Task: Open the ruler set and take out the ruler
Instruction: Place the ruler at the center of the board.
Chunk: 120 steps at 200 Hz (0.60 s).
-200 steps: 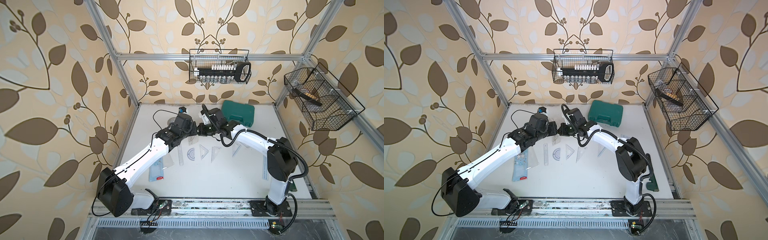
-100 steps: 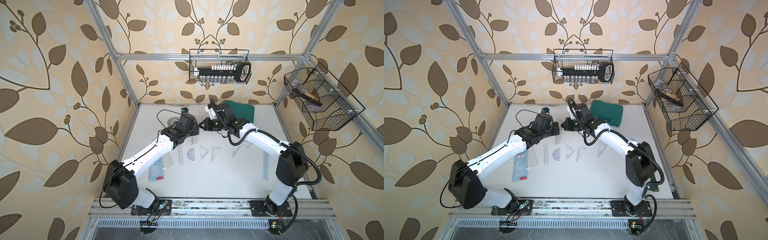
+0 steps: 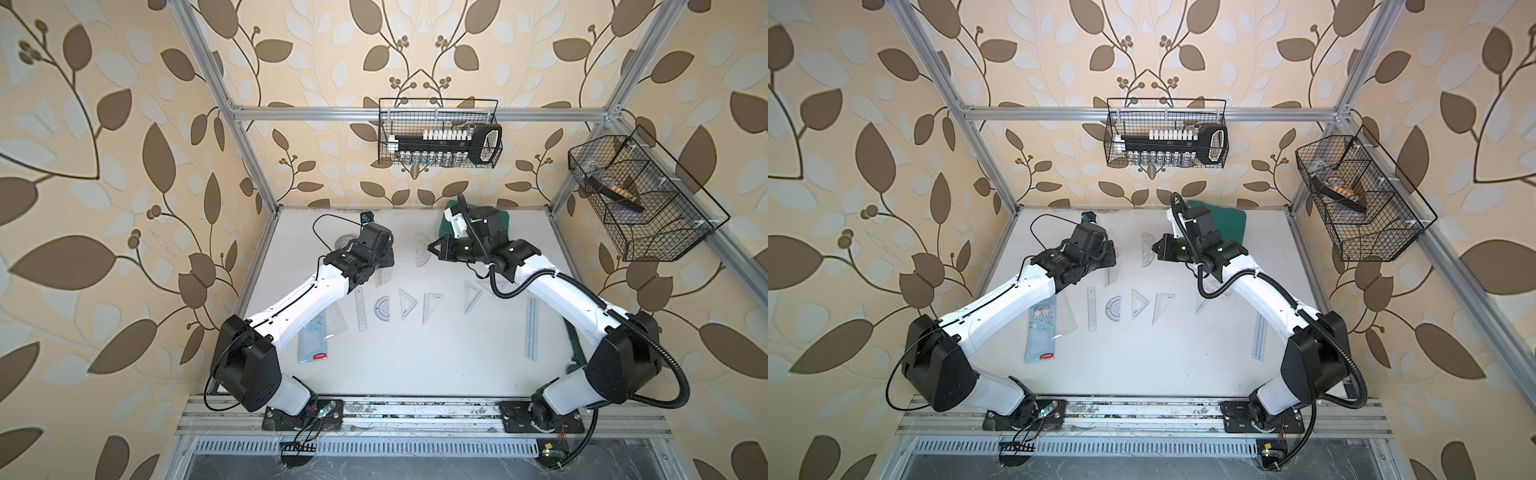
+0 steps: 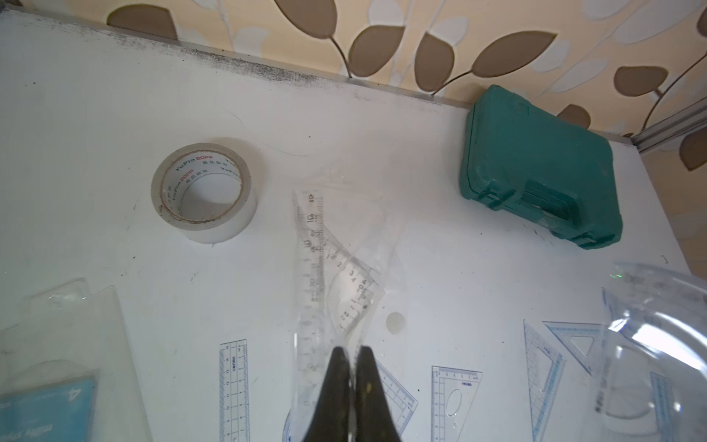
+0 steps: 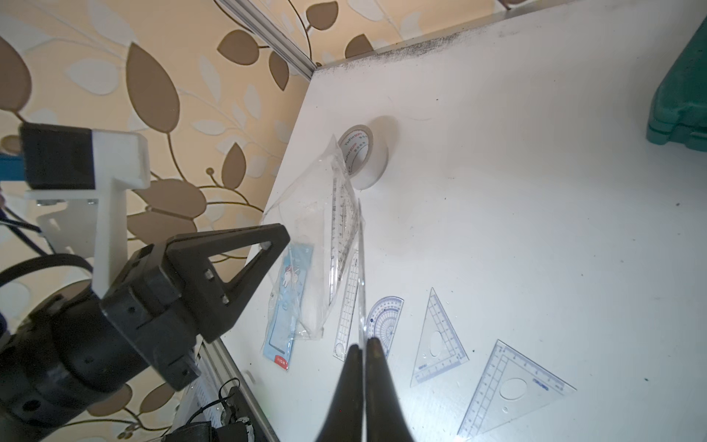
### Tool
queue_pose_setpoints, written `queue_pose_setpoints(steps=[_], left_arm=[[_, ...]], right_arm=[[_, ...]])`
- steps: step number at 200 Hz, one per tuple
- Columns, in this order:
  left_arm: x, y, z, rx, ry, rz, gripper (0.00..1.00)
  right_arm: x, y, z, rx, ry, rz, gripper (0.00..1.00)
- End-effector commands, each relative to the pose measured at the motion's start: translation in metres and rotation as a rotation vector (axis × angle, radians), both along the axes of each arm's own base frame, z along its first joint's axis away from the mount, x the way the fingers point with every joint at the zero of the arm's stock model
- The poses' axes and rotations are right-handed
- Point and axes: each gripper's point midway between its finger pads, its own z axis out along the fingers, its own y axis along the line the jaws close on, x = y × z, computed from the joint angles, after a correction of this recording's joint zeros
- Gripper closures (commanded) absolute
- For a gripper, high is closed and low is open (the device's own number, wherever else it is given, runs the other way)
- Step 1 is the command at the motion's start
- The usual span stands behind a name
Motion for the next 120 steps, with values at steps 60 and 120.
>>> queue_pose_setpoints(steps=[60, 120], left_arm=[[-0.025, 0.026, 0.027, 0.029, -0.055, -0.014, 1.0], [-0.029, 0.017, 0.029, -0.014, -0.051, -0.056, 1.0]], right_arm=[[0.072, -0.016, -0.13, 0.018, 0.225, 0.025, 1.0], [0.09, -0.052, -0.189, 0.025, 0.339, -0.044, 1.0]])
